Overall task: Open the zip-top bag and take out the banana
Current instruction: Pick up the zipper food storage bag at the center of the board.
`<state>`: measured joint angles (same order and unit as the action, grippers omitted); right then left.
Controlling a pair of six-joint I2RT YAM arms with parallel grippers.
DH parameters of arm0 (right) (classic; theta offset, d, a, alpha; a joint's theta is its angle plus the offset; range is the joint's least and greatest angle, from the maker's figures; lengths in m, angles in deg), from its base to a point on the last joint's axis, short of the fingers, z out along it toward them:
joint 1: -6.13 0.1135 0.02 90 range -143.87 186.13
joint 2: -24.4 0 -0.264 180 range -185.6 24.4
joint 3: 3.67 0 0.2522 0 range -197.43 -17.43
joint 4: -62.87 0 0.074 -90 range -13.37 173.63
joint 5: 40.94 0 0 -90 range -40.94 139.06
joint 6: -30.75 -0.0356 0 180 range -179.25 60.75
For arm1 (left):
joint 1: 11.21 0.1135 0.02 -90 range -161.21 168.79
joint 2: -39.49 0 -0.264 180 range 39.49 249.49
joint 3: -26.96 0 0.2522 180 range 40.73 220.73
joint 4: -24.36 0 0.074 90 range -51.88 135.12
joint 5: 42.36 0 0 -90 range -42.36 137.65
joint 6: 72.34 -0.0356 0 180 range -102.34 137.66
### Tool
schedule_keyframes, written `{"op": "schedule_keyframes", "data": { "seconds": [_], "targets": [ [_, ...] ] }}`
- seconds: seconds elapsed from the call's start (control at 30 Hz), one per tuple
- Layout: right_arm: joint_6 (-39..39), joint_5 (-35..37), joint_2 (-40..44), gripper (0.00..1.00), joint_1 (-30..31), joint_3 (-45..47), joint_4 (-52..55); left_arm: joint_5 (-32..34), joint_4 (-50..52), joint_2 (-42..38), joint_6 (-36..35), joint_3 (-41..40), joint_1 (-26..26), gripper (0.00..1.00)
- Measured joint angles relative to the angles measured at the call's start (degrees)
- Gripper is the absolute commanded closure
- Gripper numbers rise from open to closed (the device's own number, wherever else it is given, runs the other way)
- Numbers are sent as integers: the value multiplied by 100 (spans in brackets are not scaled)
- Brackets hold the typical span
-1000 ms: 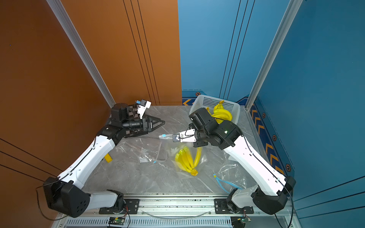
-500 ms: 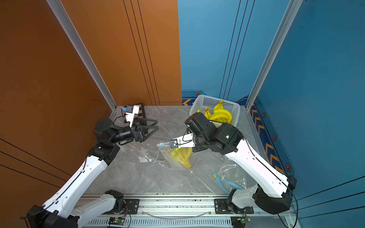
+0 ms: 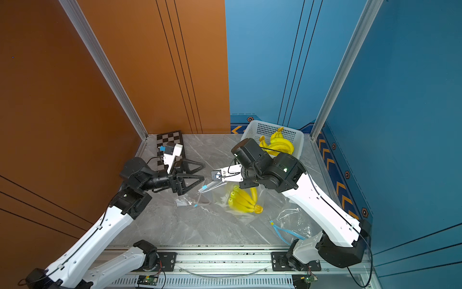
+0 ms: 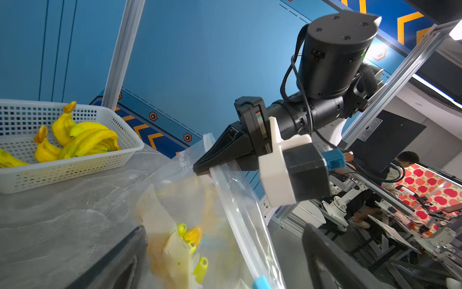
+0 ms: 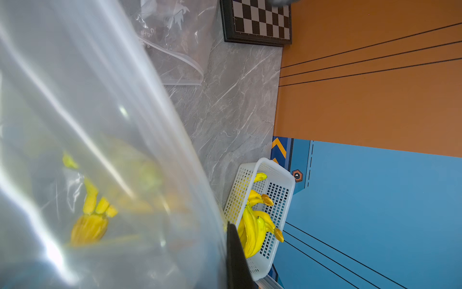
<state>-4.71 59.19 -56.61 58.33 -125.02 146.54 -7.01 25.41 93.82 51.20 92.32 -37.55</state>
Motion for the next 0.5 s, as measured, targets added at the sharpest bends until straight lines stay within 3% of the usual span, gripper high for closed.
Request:
{"op": "schedule_keyframes", "data": {
  "seconds": [0.37, 0.43, 0.5],
  "targets": [
    [-315, 24, -2, 100, 133, -26, 2, 345, 35, -208, -186, -221, -1047, 2],
    [-365, 24, -15, 100, 133, -33, 4, 389, 46, -238, -186, -236, -1047, 10],
    [-417, 35, -72, 100, 140, -96, 7, 444, 107, -247, -216, -243, -1047, 35]
  ]
}}
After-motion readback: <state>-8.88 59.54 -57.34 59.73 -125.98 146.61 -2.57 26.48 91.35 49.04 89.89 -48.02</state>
